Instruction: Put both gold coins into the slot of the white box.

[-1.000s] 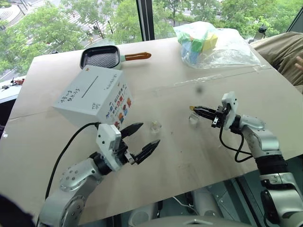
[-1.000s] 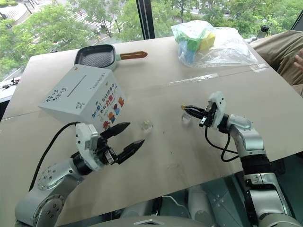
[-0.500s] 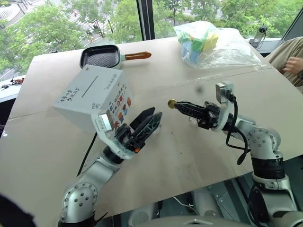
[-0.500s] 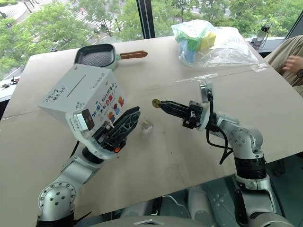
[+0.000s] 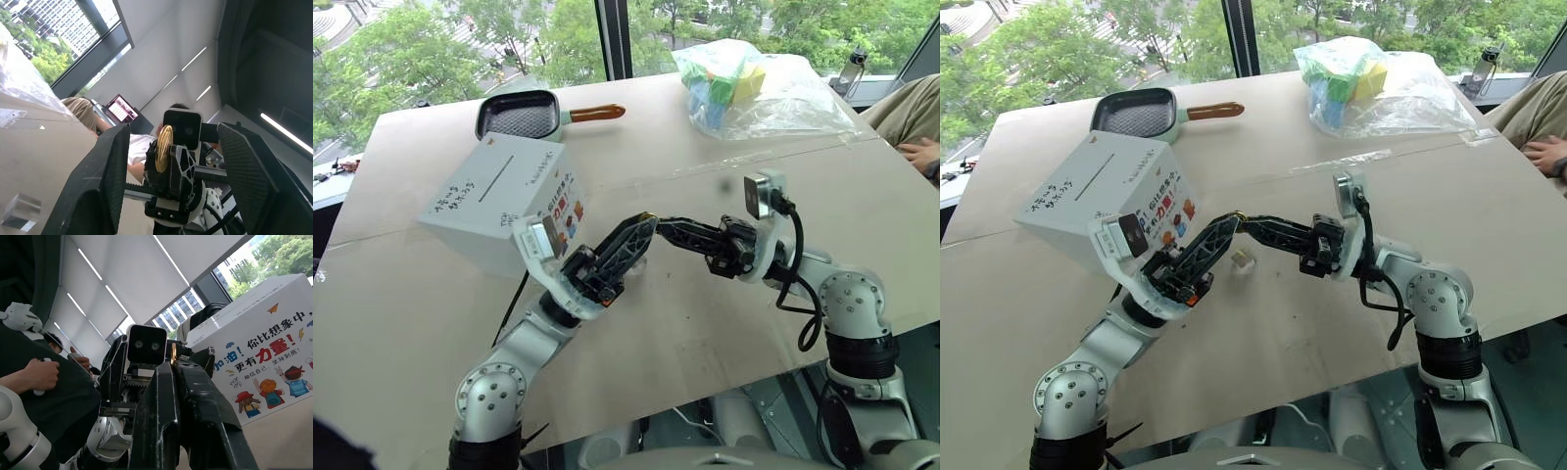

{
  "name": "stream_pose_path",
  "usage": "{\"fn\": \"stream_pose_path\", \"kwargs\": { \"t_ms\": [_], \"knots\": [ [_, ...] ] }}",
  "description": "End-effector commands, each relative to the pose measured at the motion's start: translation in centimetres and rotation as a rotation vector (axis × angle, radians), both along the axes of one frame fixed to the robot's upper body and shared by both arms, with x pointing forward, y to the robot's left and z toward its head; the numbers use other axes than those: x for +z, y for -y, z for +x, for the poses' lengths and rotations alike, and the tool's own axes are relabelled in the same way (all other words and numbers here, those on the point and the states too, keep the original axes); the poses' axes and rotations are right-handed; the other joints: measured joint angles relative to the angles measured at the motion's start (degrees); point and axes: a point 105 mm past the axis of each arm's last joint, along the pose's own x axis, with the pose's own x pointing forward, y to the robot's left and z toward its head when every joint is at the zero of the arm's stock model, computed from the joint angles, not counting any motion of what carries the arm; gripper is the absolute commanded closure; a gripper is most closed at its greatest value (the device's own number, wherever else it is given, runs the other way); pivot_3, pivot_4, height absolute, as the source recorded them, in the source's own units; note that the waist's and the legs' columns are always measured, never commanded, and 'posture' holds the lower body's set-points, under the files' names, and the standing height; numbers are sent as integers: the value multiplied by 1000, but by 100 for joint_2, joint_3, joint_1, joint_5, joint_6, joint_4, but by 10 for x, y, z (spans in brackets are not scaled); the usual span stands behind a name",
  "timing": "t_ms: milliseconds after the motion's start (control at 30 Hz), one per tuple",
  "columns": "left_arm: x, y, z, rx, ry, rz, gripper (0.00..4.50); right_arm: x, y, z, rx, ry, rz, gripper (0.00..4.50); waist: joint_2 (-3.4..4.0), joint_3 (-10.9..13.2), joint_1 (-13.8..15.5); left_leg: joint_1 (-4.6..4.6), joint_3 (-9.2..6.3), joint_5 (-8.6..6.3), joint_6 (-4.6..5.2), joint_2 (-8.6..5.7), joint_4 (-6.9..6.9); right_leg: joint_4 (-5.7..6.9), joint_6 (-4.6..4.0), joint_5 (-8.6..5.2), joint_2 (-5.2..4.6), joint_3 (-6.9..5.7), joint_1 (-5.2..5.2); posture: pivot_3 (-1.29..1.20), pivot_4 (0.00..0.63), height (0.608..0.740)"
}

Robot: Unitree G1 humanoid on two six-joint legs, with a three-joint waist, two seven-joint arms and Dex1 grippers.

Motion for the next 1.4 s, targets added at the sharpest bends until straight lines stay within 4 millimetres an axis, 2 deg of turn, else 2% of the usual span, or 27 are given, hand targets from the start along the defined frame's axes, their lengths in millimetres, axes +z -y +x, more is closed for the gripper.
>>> {"fn": "stream_pose_path", "kwargs": {
  "t_ms": [33,167,433,467,500,533,633,733,833,900,1000,1067,1200,1400],
  "knots": [
    [8,0,-5,-25,33,-23,2551,11,-2,-7,27,45,25,4500,0,0,1,0,0,0,0,0,0,0,0,0,0,0,0,0,150,721],
    [1,9,-13,-84,31,24,4431,13,-3,-9,35,54,27,4500,0,0,-5,0,0,0,0,0,0,0,0,0,2,0,0,0,150,721],
    [-1,8,-7,-66,14,6,4476,17,-3,-14,50,62,28,4500,0,0,1,0,1,0,0,-1,0,0,0,0,1,0,0,0,150,721],
    [-1,8,-7,-66,15,7,4500,17,-3,-14,52,62,30,3944,0,0,2,0,1,0,0,-1,0,0,0,0,1,0,0,0,150,721],
    [0,8,-7,-66,16,7,4500,17,-2,-16,62,59,32,3722,0,0,1,0,1,0,0,-1,0,0,0,0,1,0,0,0,150,721],
    [1,6,-6,-62,22,16,4500,17,-1,-15,55,63,25,3207,0,0,0,0,1,0,0,-1,0,0,0,0,1,0,0,0,150,721],
    [7,-4,-4,-18,40,48,4500,11,5,-5,-33,65,-17,1832,0,0,-7,0,1,0,0,-1,0,0,0,0,2,1,0,0,150,721],
    [18,-16,-4,41,93,160,4500,-2,16,3,-76,127,-138,495,0,0,0,0,1,0,0,0,0,1,0,0,2,-1,-1,0,150,721],
    [46,-31,1,142,174,238,4500,-7,26,10,-114,214,-227,495,0,0,10,-1,1,0,0,-1,0,2,0,0,3,-4,0,0,150,721],
    [66,-40,4,223,245,338,4500,1,31,17,-144,277,-241,495,-10,6,2,0,1,0,0,-2,1,2,1,0,2,-2,0,0,150,721],
    [98,-57,15,397,310,531,4500,27,30,26,-174,431,-249,495,-14,15,-38,4,5,1,-2,0,-3,6,1,0,6,5,-3,0,150,721],
    [113,-67,18,466,335,611,4500,45,25,29,-190,503,-222,495,-12,16,-52,3,6,2,-3,1,-2,7,1,0,12,7,-7,0,150,721],
    [117,-105,37,645,242,896,4500,74,9,26,-188,644,-175,495,-12,19,-34,3,-1,2,-5,2,-16,7,3,-1,31,-1,-13,0,150,721],
    [95,-152,53,785,26,1190,4500,79,2,27,-190,731,-188,495,-15,21,-11,-8,-8,1,-7,-8,-33,-6,10,-6,24,-5,-24,0,150,721]
  ]
}}
